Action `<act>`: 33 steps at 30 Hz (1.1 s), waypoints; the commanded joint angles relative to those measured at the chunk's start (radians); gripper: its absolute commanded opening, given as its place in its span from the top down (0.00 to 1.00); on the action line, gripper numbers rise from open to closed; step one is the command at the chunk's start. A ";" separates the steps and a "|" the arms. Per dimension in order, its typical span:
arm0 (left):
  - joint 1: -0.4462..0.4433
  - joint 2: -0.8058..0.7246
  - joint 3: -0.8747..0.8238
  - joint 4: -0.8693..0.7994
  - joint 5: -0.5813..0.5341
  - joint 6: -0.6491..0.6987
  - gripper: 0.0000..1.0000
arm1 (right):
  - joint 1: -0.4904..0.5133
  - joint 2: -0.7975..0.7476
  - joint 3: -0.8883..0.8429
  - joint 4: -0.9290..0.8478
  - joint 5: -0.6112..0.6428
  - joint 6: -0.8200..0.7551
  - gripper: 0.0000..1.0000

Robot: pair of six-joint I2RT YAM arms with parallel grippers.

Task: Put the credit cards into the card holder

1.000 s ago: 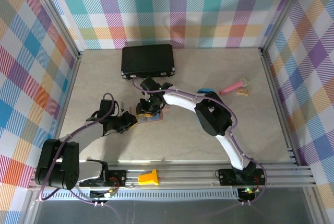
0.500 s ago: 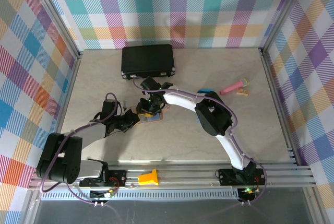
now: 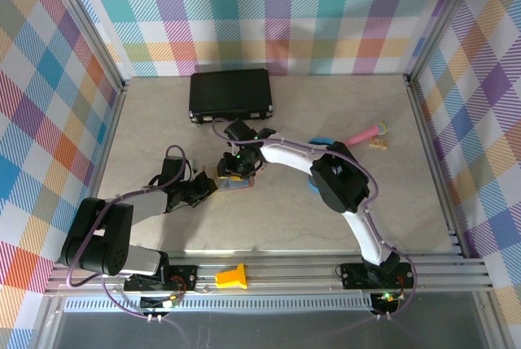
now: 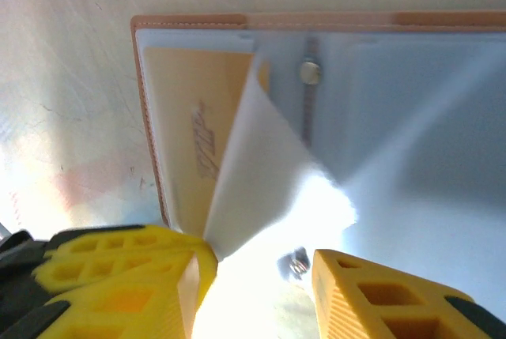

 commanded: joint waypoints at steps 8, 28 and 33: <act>-0.007 0.009 0.006 -0.011 -0.014 0.024 1.00 | -0.046 -0.062 -0.068 0.091 -0.004 -0.038 0.57; -0.004 -0.058 0.044 -0.127 -0.052 0.058 1.00 | -0.031 0.043 0.018 0.187 -0.190 -0.023 0.58; 0.018 -0.130 0.089 -0.282 -0.114 0.079 1.00 | -0.018 0.065 0.029 0.280 -0.268 0.005 0.58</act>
